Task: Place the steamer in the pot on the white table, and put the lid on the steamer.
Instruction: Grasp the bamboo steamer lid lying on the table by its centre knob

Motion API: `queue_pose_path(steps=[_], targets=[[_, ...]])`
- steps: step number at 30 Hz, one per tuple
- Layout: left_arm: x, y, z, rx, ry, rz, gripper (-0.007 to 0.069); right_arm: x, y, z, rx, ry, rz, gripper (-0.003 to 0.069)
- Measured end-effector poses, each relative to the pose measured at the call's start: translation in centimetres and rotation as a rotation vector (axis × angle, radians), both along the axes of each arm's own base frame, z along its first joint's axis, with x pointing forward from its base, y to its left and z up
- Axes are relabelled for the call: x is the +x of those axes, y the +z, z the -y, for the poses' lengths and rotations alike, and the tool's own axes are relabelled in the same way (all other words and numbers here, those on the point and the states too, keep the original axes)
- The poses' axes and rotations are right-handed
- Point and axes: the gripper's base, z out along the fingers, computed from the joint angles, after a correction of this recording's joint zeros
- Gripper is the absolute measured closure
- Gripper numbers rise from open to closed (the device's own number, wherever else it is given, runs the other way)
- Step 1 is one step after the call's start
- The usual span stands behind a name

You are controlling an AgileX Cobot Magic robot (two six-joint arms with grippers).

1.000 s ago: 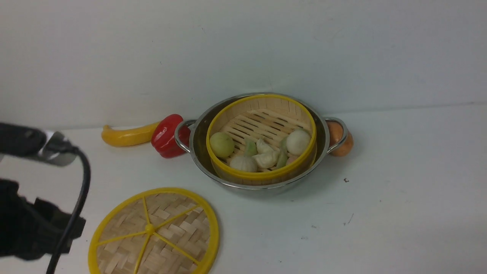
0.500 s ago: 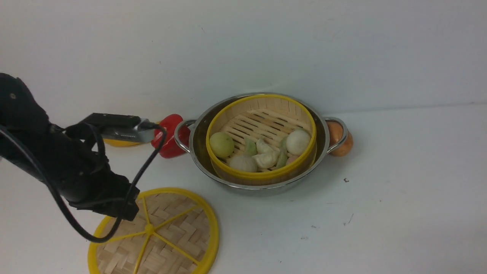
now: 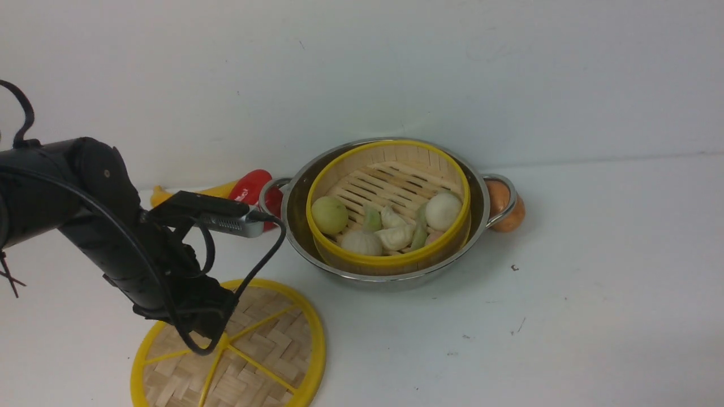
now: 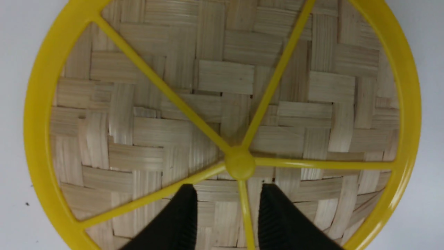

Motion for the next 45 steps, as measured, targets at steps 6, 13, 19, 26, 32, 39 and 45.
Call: queue_pose_path(steps=[6, 13, 19, 26, 32, 39, 45], targets=[[0.4, -0.8, 0.9, 0.009, -0.037, 0.002, 0.0306, 0.0, 0.0, 0.0, 0.0, 0.0, 0.003, 0.0416], [0.7, -1.5, 1.1, 0.017, -0.055, 0.007, 0.0246, 0.0, 0.0, 0.0, 0.0, 0.0, 0.003, 0.0416], [1.2, -2.8, 1.2, 0.019, -0.051, -0.004, 0.0309, 0.0, 0.0, 0.0, 0.0, 0.0, 0.003, 0.0416], [1.2, -3.3, 1.1, 0.023, -0.046, -0.03, 0.0452, 0.0, 0.0, 0.0, 0.0, 0.0, 0.003, 0.0416], [0.7, -3.0, 1.0, 0.043, -0.069, -0.068, 0.0505, 0.0, 0.0, 0.0, 0.001, 0.0, 0.003, 0.0416], [-0.6, 1.1, 0.4, 0.1, -0.116, -0.102, 0.0505, 0.0, 0.0, 0.0, 0.001, 0.0, 0.003, 0.0416], [1.2, 7.0, 1.0, 0.041, -0.103, 0.02, 0.0505, 0.0, 0.0, 0.0, 0.001, 0.0, 0.003, 0.0416]])
